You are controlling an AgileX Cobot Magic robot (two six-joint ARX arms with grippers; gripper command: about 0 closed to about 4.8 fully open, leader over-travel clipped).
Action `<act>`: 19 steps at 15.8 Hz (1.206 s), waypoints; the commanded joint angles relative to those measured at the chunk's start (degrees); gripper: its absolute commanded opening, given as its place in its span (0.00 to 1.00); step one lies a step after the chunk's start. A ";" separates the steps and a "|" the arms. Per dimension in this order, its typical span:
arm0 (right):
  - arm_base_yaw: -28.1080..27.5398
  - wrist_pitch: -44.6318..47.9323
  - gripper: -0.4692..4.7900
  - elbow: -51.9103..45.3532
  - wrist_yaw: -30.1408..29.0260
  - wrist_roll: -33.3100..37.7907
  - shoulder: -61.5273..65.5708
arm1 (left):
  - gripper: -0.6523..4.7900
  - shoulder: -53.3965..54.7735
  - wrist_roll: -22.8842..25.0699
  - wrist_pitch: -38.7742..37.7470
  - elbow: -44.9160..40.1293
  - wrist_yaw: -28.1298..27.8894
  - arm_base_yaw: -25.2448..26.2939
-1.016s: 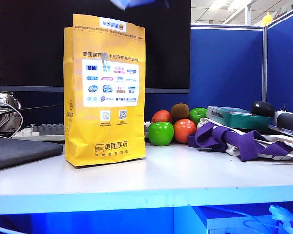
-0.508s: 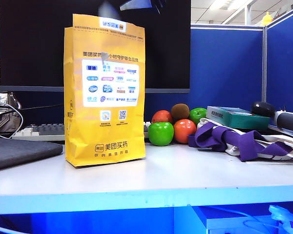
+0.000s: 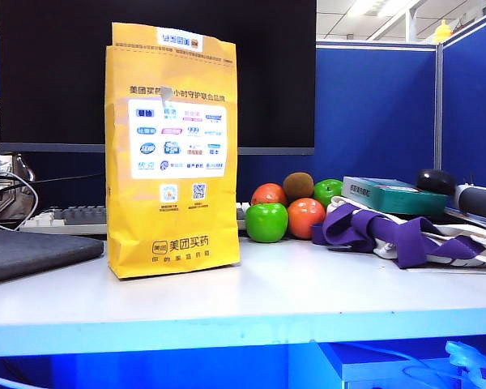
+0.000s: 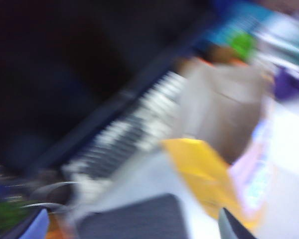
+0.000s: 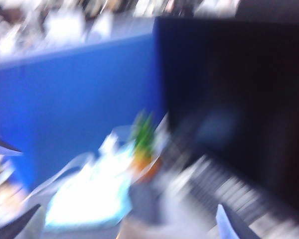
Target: Pick up the transparent tape and throw it into the yellow paper bag.
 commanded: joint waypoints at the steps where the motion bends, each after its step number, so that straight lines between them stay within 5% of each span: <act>1: -2.25 -10.19 1.00 0.22 4.66 -11.87 -9.88 | 1.00 -8.48 0.22 0.72 0.20 -5.31 0.07; 3: -1.44 -18.91 1.00 -0.07 13.66 -21.20 -17.00 | 1.00 -15.28 -2.03 0.74 -0.09 -5.95 0.07; 6: 0.68 -16.41 1.00 -8.20 19.06 -21.94 -29.05 | 1.00 -25.86 -5.25 0.44 -3.32 -8.94 0.04; 10: 1.03 1.33 1.00 -42.77 28.17 -19.02 -50.51 | 1.00 -34.03 -9.68 -0.11 -12.41 -8.92 0.04; 12: 1.05 21.09 1.00 -67.56 30.16 -9.18 -63.60 | 1.00 -35.80 -10.99 0.66 -17.05 -8.70 0.04; 14: 1.03 37.94 1.00 -89.26 33.07 -7.30 -74.62 | 1.00 -36.02 -11.02 2.80 -21.20 -6.80 0.04; 19: 0.98 42.34 1.00 -111.16 35.54 0.07 -81.96 | 1.00 -35.89 -13.25 12.63 -34.95 -5.51 0.02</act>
